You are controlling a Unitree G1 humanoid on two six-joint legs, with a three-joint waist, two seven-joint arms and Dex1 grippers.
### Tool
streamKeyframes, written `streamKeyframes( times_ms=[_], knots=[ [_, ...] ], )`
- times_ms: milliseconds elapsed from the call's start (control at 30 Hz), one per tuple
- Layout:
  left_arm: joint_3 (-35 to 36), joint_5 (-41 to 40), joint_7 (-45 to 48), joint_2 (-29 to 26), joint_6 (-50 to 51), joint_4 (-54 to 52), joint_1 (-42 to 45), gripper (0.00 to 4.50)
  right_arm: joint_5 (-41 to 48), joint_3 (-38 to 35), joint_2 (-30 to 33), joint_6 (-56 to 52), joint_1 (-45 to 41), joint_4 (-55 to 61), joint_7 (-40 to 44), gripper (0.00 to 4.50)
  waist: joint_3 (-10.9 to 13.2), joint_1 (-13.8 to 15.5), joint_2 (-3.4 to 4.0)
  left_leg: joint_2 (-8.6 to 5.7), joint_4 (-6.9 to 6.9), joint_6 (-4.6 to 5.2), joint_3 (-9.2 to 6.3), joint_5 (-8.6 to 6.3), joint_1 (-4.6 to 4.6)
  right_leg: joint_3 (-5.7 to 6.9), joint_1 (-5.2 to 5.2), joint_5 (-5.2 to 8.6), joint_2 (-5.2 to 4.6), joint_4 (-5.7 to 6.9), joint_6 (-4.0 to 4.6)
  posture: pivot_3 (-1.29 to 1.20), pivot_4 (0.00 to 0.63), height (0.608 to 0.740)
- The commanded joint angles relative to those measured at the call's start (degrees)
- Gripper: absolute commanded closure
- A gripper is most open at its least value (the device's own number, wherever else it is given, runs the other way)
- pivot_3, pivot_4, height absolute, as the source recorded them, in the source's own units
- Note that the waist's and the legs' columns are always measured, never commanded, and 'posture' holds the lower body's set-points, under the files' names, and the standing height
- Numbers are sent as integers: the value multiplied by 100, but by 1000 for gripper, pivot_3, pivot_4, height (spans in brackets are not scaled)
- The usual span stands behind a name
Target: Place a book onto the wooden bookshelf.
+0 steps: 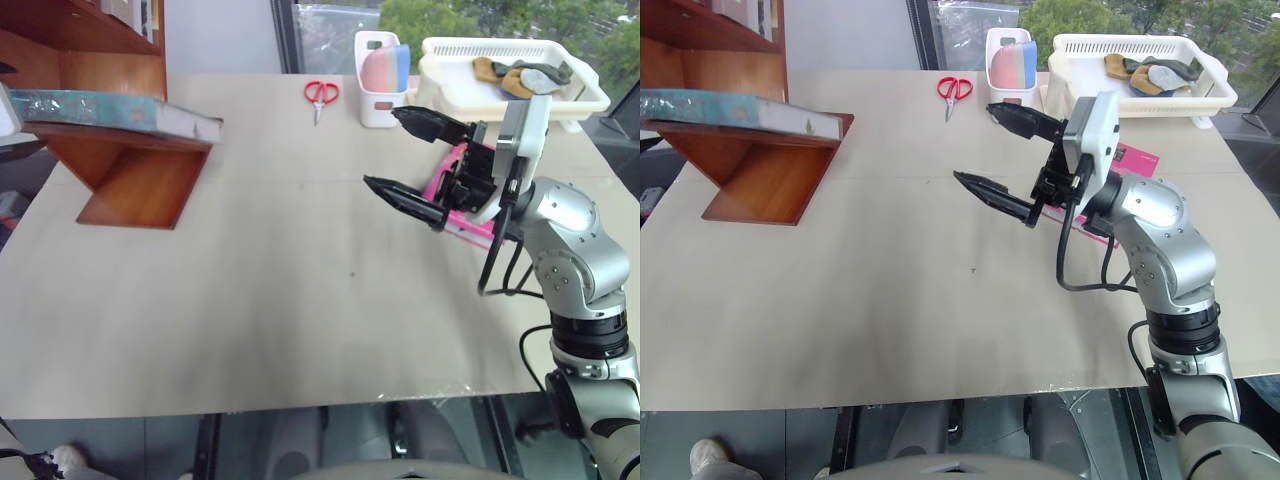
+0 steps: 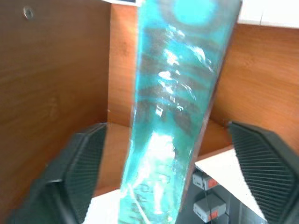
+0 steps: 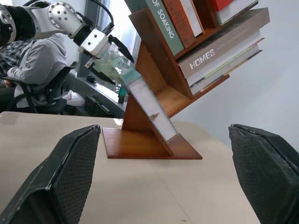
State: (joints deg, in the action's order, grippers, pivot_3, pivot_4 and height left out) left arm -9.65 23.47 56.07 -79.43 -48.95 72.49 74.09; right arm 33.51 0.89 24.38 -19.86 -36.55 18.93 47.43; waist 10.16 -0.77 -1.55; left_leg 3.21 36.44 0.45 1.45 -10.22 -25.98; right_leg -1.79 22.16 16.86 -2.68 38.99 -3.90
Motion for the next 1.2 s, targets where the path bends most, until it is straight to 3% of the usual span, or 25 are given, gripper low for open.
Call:
streamKeyframes(
  times_ms=[33, 233, 367, 500, 567, 733, 800, 867, 1033, 1200],
  knots=[
    [335, -333, -108, -329, -276, -100, -124, 160, 66, -57, 21, 35, -63, 19, 84, 0, 0, 0, 0, 0, 0, 0, 0, 0, 0, 0, 0, 0, 0, 0, 0, 0, 150, 740],
    [1123, -1447, 427, -533, -609, -222, -941, 160, -78, -27, 75, 115, -58, -176, 209, 0, 0, -3, 0, 2, 0, 0, 0, 0, 0, 0, 0, 0, -1, 2, 1, 0, 150, 740],
    [2576, -3245, 1200, -350, -717, -482, -2427, 160, -158, -25, 108, 243, -5, -362, 411, 0, -1, -16, 3, 3, 0, 0, 3, 0, 5, 0, -1, 0, -5, 6, 2, 0, 150, 740],
    [3758, -4493, 1201, 67, -144, -1812, -3644, 160, -154, -63, 183, 261, -58, -579, 584, 0, -7, 1, -8, 9, 4, -1, -1, 1, 5, 7, -1, -1, -5, 13, 3, 0, 150, 740],
    [4079, -4915, 902, 445, 526, -3034, -4228, 160, -251, -25, 302, 272, 12, -717, 716, 0, -7, 6, -8, 9, 5, -1, -1, 1, 5, 7, -2, -2, -8, 14, 3, 0, 150, 740],
    [4109, -6040, -885, 1532, 3162, -7136, -5510, 160, -481, 88, 696, 272, 419, -829, 1052, 0, -14, 41, -8, 11, 10, 0, -14, 1, 25, 29, -46, -5, -34, 3, 6, 0, 150, 740],
    [3324, -6547, -1805, 2383, 3991, -8794, -6025, 160, -604, 16, 845, 240, 760, -792, 966, 0, -18, 19, 0, 8, 12, 0, -15, 0, 23, 27, -46, -6, -32, 4, 5, 0, 150, 740],
    [2762, -6783, -2393, 3048, 4571, -9762, -6458, 160, -797, -21, 956, 263, 1108, -701, 786, 0, -31, 17, 23, 4, 10, 1, -15, 0, 31, 21, -54, -6, -34, 1, 5, 0, 150, 740],
    [2199, -6937, -2823, 3875, 5580, -10233, -7272, 160, -827, -188, 1063, 146, 1796, -185, 464, 0, -28, -47, 30, 10, 9, -2, -18, 1, 38, 11, -43, -5, 6, 17, 9, 0, 150, 740],
    [2063, -6121, -2274, 3915, 5742, -9421, -8281, 160, -872, -534, 1326, 50, 2636, 368, 241, 0, -36, -16, 43, 7, -12, -3, 37, 1, 109, -51, -67, 3, 6, 35, 17, 0, 150, 740]
  ],
)
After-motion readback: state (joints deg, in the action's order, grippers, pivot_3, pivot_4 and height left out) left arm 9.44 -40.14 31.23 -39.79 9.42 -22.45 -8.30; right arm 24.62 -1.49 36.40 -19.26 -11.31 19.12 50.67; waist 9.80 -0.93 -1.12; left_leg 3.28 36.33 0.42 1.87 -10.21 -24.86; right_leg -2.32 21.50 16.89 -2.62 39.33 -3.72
